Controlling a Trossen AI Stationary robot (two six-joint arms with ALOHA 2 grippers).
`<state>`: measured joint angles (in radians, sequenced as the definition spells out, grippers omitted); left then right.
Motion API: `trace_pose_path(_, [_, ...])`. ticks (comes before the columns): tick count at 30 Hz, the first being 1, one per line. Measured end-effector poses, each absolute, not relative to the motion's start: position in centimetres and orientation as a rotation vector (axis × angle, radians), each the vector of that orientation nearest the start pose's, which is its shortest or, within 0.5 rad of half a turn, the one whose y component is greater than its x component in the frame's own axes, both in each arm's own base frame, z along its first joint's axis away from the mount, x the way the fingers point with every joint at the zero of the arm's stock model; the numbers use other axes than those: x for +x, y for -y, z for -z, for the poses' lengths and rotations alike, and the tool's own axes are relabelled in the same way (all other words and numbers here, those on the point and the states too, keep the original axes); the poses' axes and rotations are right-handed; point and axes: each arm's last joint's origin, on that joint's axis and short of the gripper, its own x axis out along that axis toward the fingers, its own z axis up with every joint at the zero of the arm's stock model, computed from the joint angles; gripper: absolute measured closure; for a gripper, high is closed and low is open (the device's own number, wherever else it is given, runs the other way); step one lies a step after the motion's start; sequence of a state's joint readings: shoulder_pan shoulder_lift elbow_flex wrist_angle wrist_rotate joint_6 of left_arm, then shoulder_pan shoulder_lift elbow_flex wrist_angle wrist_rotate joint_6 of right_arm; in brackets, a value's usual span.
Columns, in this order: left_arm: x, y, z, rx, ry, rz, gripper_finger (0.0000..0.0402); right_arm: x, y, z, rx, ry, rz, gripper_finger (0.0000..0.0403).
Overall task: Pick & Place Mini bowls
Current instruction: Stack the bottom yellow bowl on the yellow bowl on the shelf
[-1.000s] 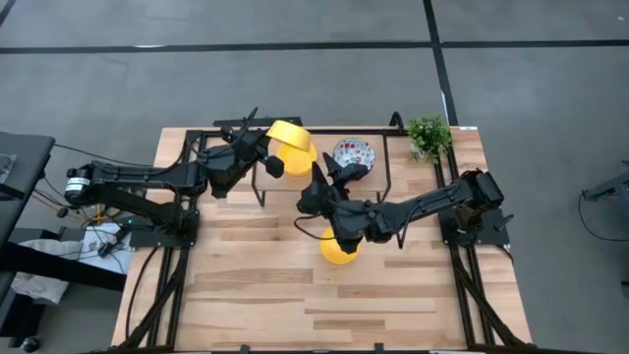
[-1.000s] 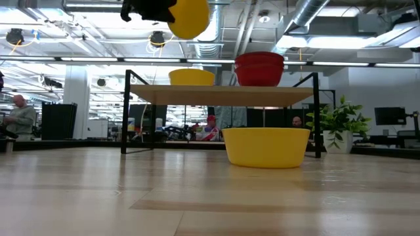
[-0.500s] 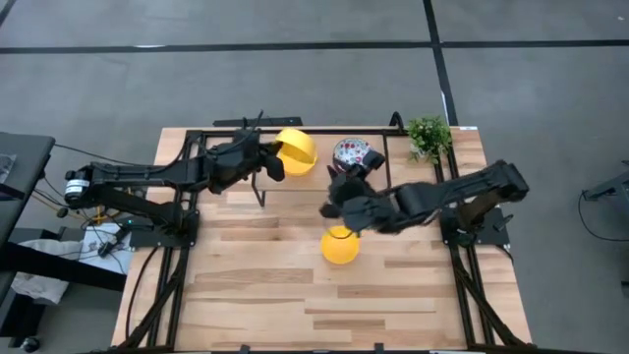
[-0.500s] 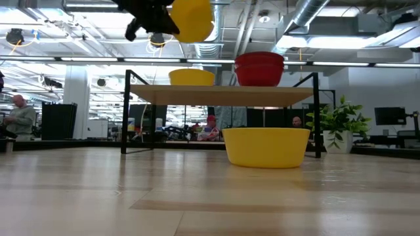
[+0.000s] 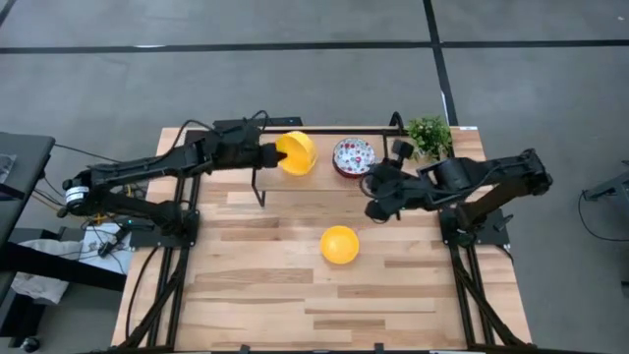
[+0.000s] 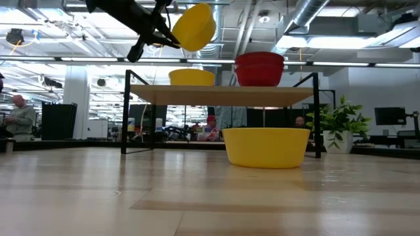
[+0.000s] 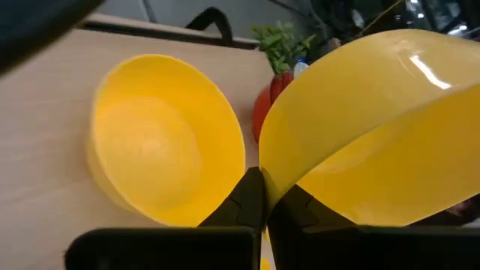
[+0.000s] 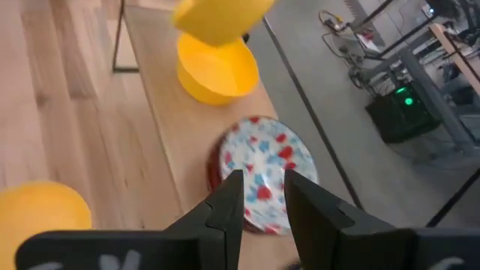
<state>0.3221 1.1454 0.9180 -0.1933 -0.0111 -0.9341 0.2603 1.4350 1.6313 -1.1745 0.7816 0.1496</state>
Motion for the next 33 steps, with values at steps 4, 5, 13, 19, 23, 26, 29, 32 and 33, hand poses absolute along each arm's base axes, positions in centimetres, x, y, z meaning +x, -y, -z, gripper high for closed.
trace_pose_path(4, [23.2,-8.8,-32.5,-0.998,-0.268,-0.553,0.0398,23.8,-4.9,-39.7,-0.363,-0.801,0.506,0.0315])
trace_pose_path(5, [22.9,-9.0,-33.1,-0.998,-0.282,-0.569,0.0398,23.3,-4.8,-39.6,-0.347,-0.781,0.492,0.0315])
trace_pose_path(13, [20.8,-9.7,-36.7,-1.078,-0.38,-0.689,0.0398,19.5,-4.4,-37.8,-0.244,-0.552,0.27,0.0315])
trace_pose_path(19, [21.3,-9.8,-37.9,-1.156,-0.379,-0.707,0.0398,17.0,-3.5,-36.6,-0.191,-0.396,0.129,0.0315])
trace_pose_path(23, [23.0,-10.4,-38.5,-1.191,-0.395,-0.685,0.0398,15.7,-3.0,-35.4,-0.168,-0.373,0.092,0.0315])
trace_pose_path(26, [24.6,-11.1,-38.7,-1.205,-0.427,-0.676,0.0398,14.9,-2.9,-34.8,-0.158,-0.353,0.068,0.0315])
trace_pose_path(29, [25.6,-11.7,-38.9,-1.22,-0.481,-0.697,0.0398,14.1,-2.8,-34.3,-0.148,-0.335,0.038,0.0315])
trace_pose_path(32, [26.1,-12.0,-39.1,-1.232,-0.547,-0.735,0.0398,13.3,-2.6,-33.5,-0.141,-0.316,0.023,0.0315])
trace_pose_path(33, [26.1,-12.1,-39.2,-1.243,-0.566,-0.752,0.0398,13.1,-2.6,-33.2,-0.139,-0.309,0.024,0.0315])
